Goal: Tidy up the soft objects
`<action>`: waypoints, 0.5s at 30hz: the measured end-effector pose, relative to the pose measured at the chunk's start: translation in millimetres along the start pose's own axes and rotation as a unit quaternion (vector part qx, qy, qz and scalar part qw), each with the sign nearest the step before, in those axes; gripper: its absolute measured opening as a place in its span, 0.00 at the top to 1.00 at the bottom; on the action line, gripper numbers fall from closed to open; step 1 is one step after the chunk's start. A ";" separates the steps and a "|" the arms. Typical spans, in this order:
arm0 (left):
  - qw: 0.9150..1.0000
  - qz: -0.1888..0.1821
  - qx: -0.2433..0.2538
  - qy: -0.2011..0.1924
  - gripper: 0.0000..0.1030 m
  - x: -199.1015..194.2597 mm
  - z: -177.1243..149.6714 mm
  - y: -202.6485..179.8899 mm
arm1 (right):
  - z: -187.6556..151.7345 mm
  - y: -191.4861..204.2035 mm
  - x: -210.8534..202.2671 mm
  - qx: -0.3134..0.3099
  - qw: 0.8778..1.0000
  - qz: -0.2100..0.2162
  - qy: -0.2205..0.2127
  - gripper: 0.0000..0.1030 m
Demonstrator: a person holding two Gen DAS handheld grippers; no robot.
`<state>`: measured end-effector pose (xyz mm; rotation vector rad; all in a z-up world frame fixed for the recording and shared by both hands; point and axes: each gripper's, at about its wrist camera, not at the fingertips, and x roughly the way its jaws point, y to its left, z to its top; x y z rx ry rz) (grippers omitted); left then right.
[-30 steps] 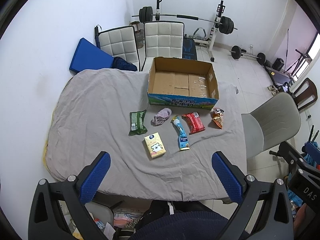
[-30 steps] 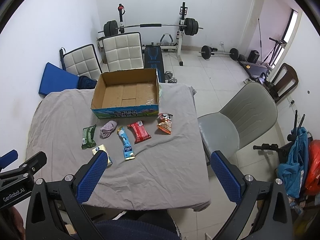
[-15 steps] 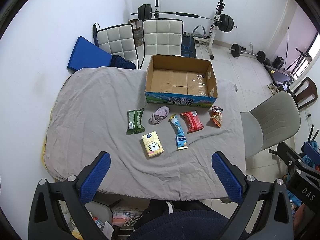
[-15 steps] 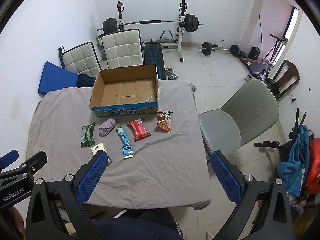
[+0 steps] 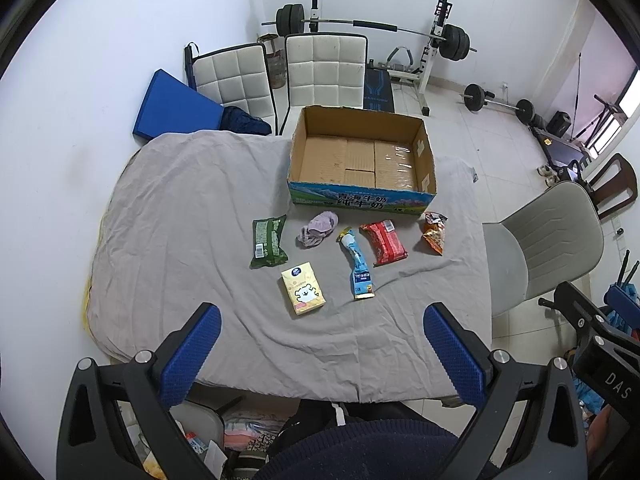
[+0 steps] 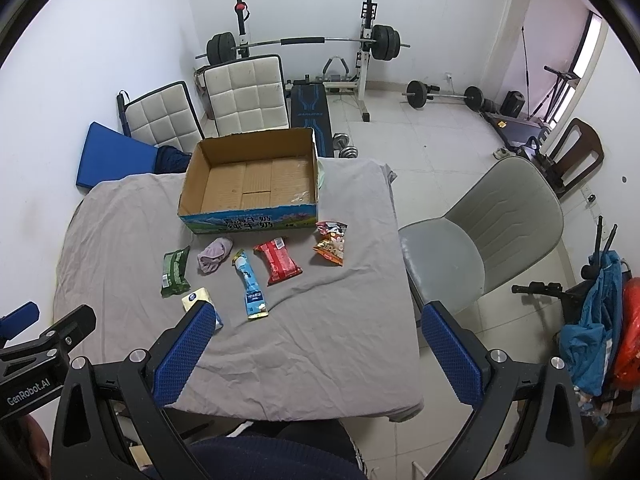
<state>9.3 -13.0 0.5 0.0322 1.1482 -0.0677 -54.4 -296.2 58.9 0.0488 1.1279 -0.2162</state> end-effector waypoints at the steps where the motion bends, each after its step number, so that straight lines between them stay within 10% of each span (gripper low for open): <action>1: 1.000 0.000 0.000 0.001 0.00 4.0 2.0 0.5 | 2.4 -2.2 6.3 0.004 1.000 0.007 0.003 0.00; 15: 0.988 0.021 -0.085 0.131 0.00 184.0 34.6 54.7 | 63.1 -3.2 215.1 -0.011 0.997 0.000 0.074 0.00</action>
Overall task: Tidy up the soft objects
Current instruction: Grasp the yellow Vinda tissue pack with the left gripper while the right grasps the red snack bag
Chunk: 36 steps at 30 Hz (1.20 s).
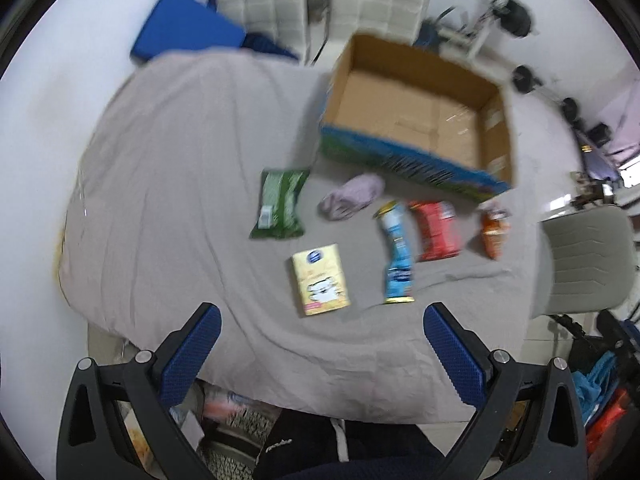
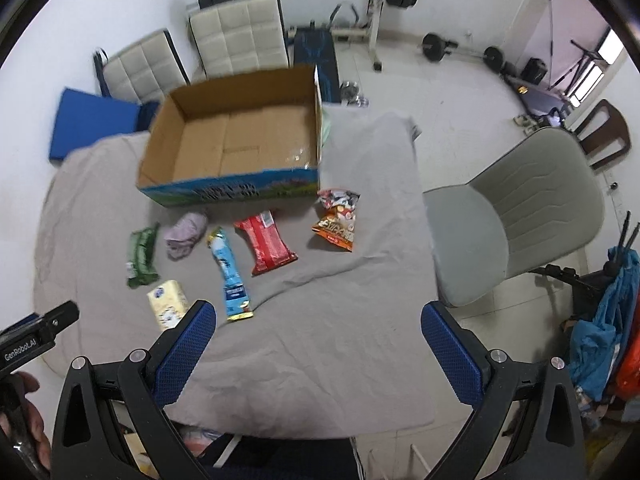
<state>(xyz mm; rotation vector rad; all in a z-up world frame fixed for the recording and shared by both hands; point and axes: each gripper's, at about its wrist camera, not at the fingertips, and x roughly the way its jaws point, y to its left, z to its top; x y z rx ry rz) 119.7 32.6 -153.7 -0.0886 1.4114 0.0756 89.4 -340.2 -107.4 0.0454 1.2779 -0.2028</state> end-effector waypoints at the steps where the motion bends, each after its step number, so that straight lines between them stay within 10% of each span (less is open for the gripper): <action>1: 1.000 0.005 -0.005 0.016 0.00 17.3 3.0 2.1 | 8.3 3.5 25.5 -0.004 1.000 0.005 0.019 0.00; 15: 0.982 -0.007 -0.050 0.181 0.01 210.4 22.5 0.0 | 25.0 104.2 238.4 -0.037 0.984 0.075 0.159 0.00; 24: 0.973 -0.021 -0.064 0.222 0.12 249.6 17.3 -2.6 | 23.3 118.6 290.1 -0.029 0.977 0.094 0.189 0.07; 29: 0.972 -0.006 -0.062 0.226 0.38 257.1 16.5 -3.4 | 24.8 128.2 306.8 -0.010 0.973 0.105 0.207 0.25; 36: 0.979 0.005 -0.061 0.195 0.40 241.0 18.2 -2.2 | 23.3 130.1 309.4 -0.014 0.975 0.087 0.204 0.43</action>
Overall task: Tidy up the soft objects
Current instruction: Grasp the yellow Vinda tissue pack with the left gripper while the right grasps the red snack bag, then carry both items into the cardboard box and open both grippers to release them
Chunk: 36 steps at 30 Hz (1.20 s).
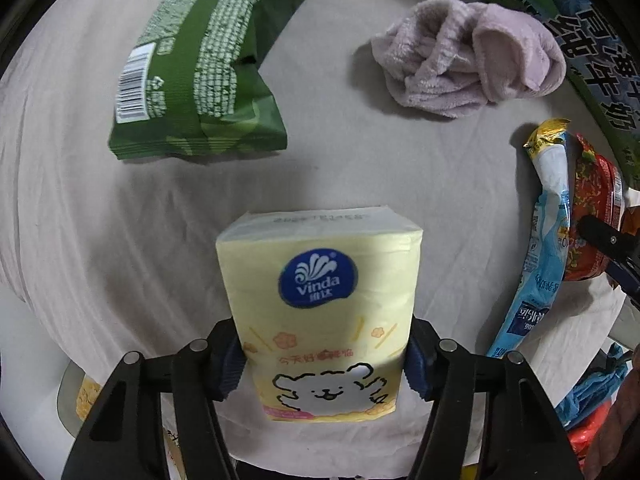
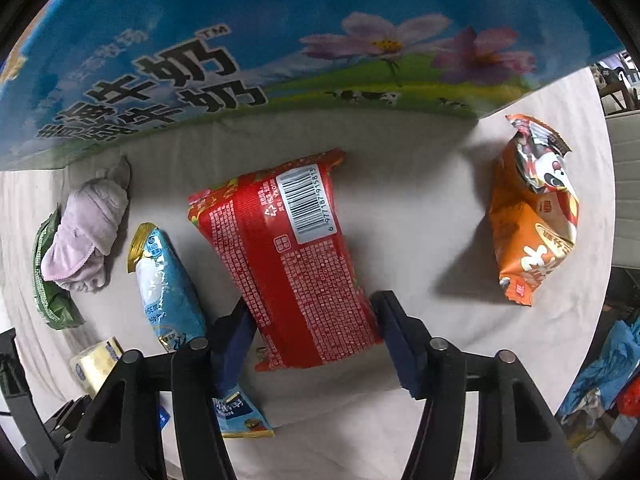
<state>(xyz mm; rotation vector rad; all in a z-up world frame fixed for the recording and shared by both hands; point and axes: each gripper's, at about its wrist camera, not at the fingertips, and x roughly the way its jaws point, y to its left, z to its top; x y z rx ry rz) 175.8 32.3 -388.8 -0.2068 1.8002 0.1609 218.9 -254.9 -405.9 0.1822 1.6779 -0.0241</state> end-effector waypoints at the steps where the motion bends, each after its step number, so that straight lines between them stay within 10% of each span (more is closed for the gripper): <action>1: 1.000 0.008 0.001 -0.010 0.41 -6.7 -4.5 -0.4 | -5.1 4.4 -3.8 -0.002 1.000 0.000 -0.002 0.46; 23: 0.975 -0.044 0.113 -0.188 0.41 -214.1 -85.7 -124.3 | -79.4 -67.7 -183.0 -0.004 0.988 0.110 -0.105 0.53; 36: 0.966 -0.098 0.166 -0.172 0.41 -252.0 23.0 -159.6 | 30.3 -44.5 -230.9 0.015 0.983 0.085 -0.162 0.53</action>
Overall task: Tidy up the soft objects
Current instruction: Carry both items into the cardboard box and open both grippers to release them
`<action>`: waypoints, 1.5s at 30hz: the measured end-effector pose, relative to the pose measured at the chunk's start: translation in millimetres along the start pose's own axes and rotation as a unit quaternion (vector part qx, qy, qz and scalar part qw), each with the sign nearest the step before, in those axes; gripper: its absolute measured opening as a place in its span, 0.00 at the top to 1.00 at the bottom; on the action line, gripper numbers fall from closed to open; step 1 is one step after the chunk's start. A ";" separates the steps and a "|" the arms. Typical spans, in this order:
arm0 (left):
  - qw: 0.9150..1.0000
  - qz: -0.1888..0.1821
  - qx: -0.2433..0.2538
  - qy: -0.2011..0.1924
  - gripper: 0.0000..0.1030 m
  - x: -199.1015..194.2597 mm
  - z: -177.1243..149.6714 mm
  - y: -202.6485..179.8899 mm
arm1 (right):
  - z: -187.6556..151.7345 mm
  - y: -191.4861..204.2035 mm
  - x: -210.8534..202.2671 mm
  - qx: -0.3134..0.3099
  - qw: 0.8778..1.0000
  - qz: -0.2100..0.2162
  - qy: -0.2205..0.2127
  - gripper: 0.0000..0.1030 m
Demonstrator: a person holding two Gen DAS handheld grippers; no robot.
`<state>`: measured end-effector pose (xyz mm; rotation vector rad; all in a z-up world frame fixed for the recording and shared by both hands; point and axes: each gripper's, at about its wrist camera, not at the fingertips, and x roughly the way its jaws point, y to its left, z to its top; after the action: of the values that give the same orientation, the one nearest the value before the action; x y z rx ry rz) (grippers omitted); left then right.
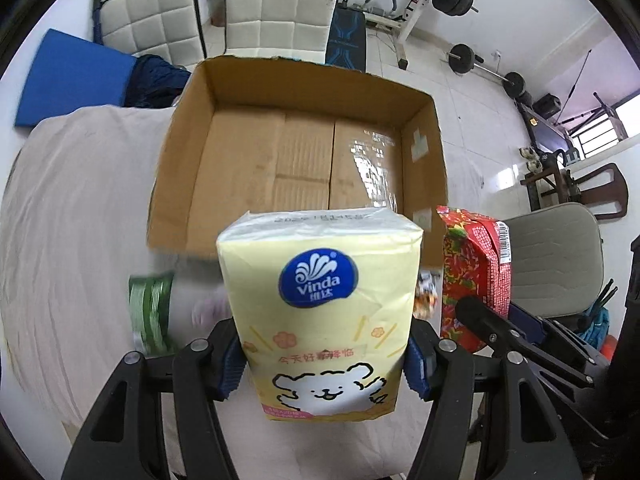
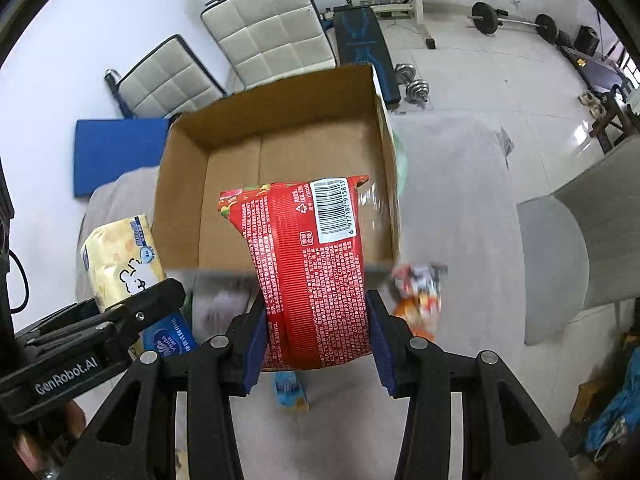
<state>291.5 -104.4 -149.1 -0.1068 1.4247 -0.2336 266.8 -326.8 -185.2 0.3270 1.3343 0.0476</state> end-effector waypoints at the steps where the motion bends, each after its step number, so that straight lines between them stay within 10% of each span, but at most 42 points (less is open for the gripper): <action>1: 1.000 -0.003 0.001 0.007 0.41 8.2 11.9 3.3 | 8.4 1.0 10.3 0.001 1.000 -0.006 0.003 0.53; 19: 0.991 -0.037 0.025 0.128 0.40 148.5 158.3 26.4 | 137.4 -7.9 189.6 0.036 0.996 -0.059 0.053 0.53; 33: 0.990 0.023 0.081 0.113 0.39 163.0 157.8 12.3 | 132.6 -6.0 219.2 0.018 0.994 -0.085 0.070 0.52; 39: 0.991 0.040 0.076 0.099 0.39 147.2 151.3 13.0 | 130.4 8.3 217.1 0.006 0.993 -0.083 0.082 0.32; 45: 0.992 0.055 0.083 0.076 0.19 129.0 150.9 5.2 | 120.6 22.4 206.5 -0.002 0.992 -0.096 0.083 0.25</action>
<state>457.4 -138.2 -252.8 0.1291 1.5510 -0.2721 435.4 -285.0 -351.0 0.1933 1.5258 -0.0847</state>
